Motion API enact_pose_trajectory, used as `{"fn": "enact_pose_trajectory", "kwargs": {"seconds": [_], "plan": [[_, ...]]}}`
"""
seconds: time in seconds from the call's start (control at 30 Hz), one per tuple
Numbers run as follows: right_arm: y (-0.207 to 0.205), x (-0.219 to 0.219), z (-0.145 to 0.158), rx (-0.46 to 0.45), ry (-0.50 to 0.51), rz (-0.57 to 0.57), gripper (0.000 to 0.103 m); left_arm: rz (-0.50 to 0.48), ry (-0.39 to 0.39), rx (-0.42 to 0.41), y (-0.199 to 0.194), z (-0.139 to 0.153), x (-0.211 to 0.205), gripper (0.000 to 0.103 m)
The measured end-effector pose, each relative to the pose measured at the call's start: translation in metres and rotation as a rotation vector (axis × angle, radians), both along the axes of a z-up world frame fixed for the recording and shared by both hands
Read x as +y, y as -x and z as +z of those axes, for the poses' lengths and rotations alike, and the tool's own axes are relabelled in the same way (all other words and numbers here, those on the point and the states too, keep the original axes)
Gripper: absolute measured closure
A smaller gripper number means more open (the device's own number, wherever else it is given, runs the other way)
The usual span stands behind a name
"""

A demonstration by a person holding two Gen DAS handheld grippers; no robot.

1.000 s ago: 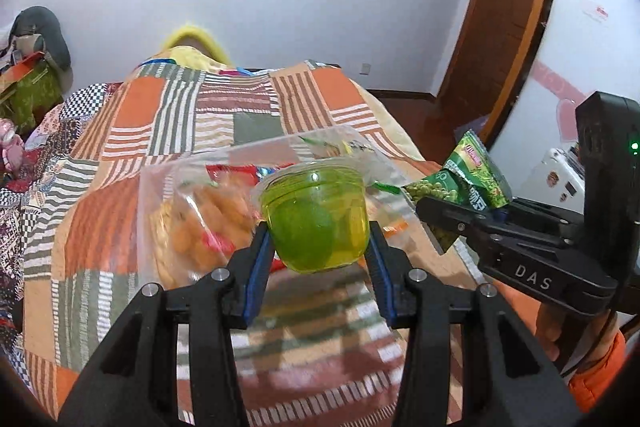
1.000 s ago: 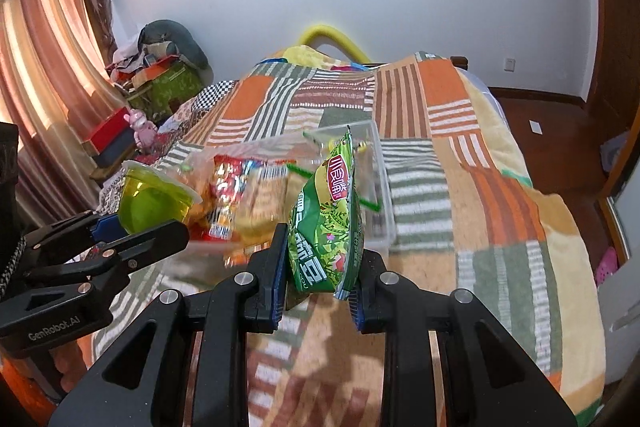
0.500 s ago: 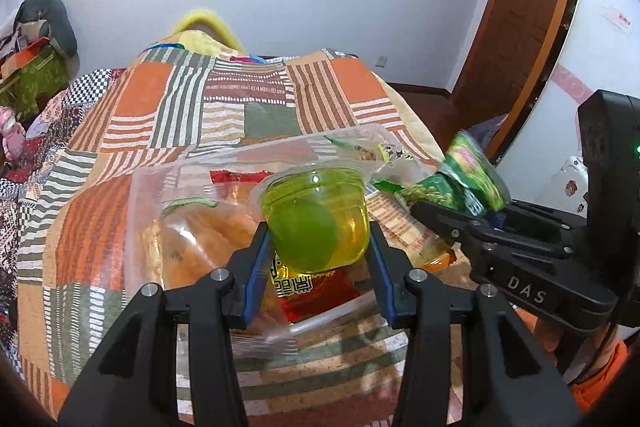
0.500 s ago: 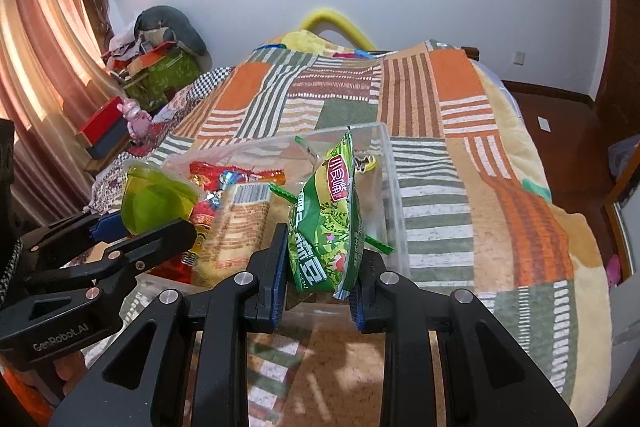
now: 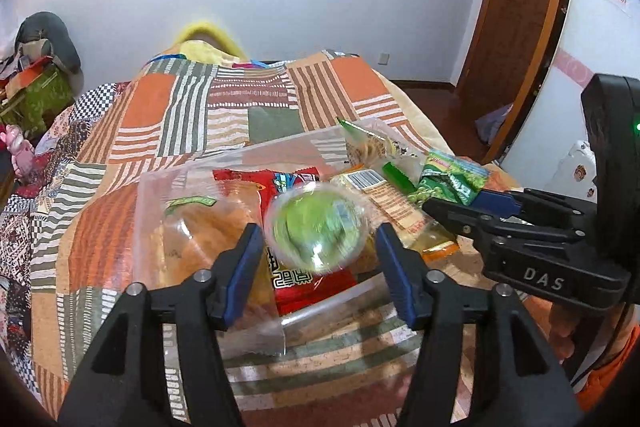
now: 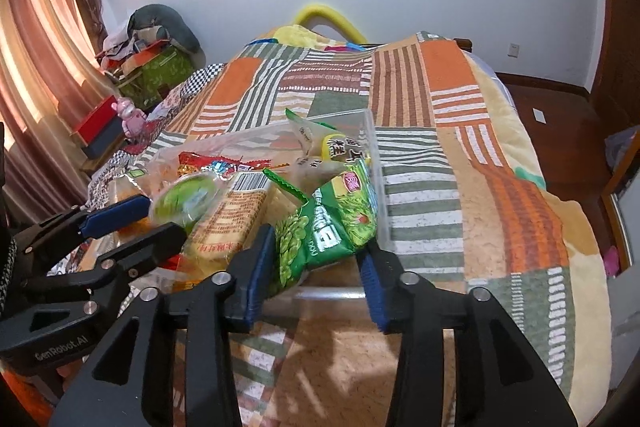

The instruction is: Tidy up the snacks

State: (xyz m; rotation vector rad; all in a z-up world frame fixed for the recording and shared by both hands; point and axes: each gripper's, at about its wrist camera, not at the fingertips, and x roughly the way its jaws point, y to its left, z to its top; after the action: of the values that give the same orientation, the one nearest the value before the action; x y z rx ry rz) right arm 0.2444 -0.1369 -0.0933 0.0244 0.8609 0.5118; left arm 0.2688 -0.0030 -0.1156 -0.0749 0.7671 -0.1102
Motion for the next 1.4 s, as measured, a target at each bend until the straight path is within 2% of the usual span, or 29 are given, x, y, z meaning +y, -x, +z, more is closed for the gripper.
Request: {"fn": "enact_pose_trajectory", "kwargs": {"seconds": [0.2, 0.37, 0.7, 0.87, 1.03, 1.17, 1.33, 1.4], "plan": [[0.015, -0.010, 0.016, -0.028, -0.007, -0.007, 0.061, 0.012, 0.012, -0.034, 0.022, 0.020, 0.006, 0.042], [0.036, -0.018, 0.046, -0.095, -0.031, -0.010, 0.061, 0.023, 0.021, -0.115, 0.050, 0.057, 0.013, 0.042], [0.105, -0.027, 0.119, -0.304, -0.104, -0.015, 0.061, 0.031, 0.012, -0.350, 0.136, 0.141, 0.018, 0.036], [0.142, -0.026, 0.144, -0.392, -0.135, -0.009, 0.060, 0.039, -0.028, -0.465, 0.184, 0.169, 0.013, 0.025], [0.165, -0.024, 0.155, -0.448, -0.154, -0.015, 0.051, 0.049, -0.036, -0.523, 0.221, 0.183, 0.012, 0.014], [0.175, -0.020, 0.156, -0.484, -0.152, -0.027, 0.033, 0.070, -0.032, -0.547, 0.236, 0.185, 0.014, 0.003], [0.185, -0.016, 0.159, -0.520, -0.140, -0.040, 0.015, 0.090, -0.030, -0.561, 0.246, 0.182, 0.018, 0.000], [0.188, -0.015, 0.159, -0.530, -0.136, -0.054, 0.004, 0.096, -0.035, -0.564, 0.249, 0.181, 0.018, 0.000]]}}
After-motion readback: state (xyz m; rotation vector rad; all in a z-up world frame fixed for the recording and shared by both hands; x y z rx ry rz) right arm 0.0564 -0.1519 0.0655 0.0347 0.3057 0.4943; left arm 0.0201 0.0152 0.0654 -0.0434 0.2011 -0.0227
